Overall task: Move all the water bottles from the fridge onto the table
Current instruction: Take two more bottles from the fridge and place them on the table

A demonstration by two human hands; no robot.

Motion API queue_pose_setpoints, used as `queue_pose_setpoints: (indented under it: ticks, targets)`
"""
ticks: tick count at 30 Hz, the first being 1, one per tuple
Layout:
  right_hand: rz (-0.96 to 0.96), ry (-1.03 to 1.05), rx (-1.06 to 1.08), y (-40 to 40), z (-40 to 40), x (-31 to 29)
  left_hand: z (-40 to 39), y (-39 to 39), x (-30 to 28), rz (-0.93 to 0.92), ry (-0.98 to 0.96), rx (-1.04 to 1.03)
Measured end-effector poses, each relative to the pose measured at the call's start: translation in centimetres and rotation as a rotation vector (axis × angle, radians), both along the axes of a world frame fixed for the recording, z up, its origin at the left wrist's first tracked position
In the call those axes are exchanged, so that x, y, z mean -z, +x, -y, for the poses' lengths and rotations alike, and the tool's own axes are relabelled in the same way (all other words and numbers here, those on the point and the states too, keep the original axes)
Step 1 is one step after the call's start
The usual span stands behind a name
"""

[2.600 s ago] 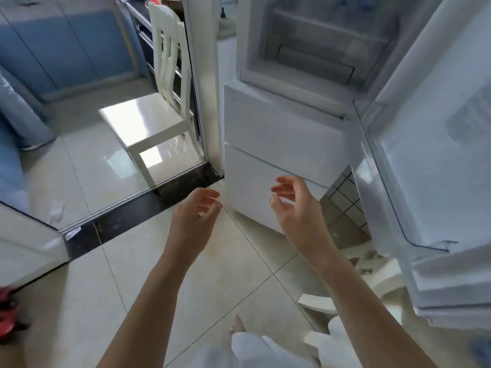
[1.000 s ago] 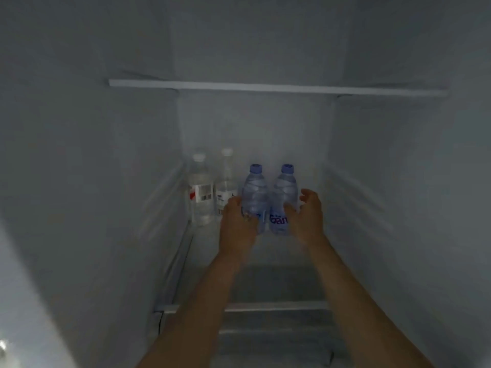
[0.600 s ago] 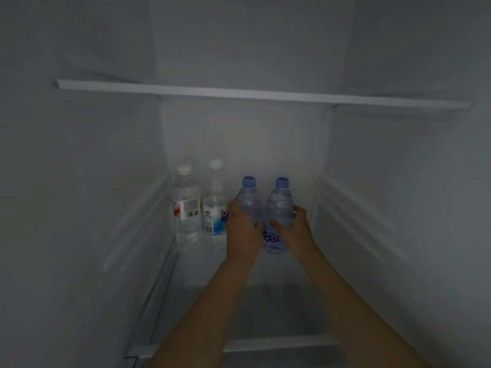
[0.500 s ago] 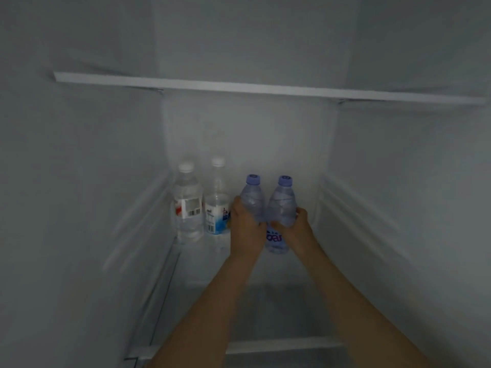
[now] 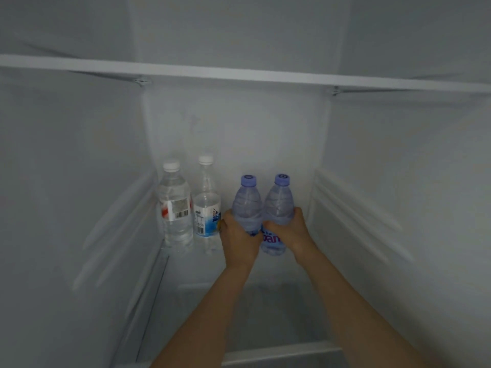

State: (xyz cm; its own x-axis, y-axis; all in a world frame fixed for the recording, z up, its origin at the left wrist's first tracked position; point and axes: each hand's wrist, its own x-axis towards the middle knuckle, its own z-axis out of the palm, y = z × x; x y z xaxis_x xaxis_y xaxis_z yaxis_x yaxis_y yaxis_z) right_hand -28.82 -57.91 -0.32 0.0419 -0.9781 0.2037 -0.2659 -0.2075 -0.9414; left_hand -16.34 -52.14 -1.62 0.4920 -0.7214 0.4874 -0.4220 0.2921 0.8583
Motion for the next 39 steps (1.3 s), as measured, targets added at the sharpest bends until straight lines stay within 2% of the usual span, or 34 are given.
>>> queue_pose_setpoints:
  ticks: [3,9,15,19,27,33,39]
  targets:
    - [0.044,0.008,0.015,-0.3,0.5,1.2,-1.2,-0.5,-0.1,-0.021,0.025,-0.023]
    - [0.076,-0.059,0.086,-1.3,-4.8,0.9,-4.5,-0.8,0.2,-0.114,0.040,0.068]
    - [0.199,-0.150,0.190,-1.8,-13.4,-1.2,-11.1,-2.6,-0.6,-0.341,-0.034,0.035]
    - [0.242,-0.216,0.243,-2.5,-21.1,-2.6,-16.6,-2.8,-1.4,-0.418,-0.145,0.128]
    - [0.295,-0.221,0.406,-2.5,-35.7,-2.1,-29.2,-1.8,-2.7,-0.343,-0.121,0.342]
    - [0.274,-0.153,0.616,-2.0,-47.6,1.3,-38.7,-1.3,0.8,-0.267,0.089,0.518]
    - [0.238,0.009,0.805,-3.4,-58.8,5.1,-47.0,-3.3,4.5,-0.156,0.270,0.719]
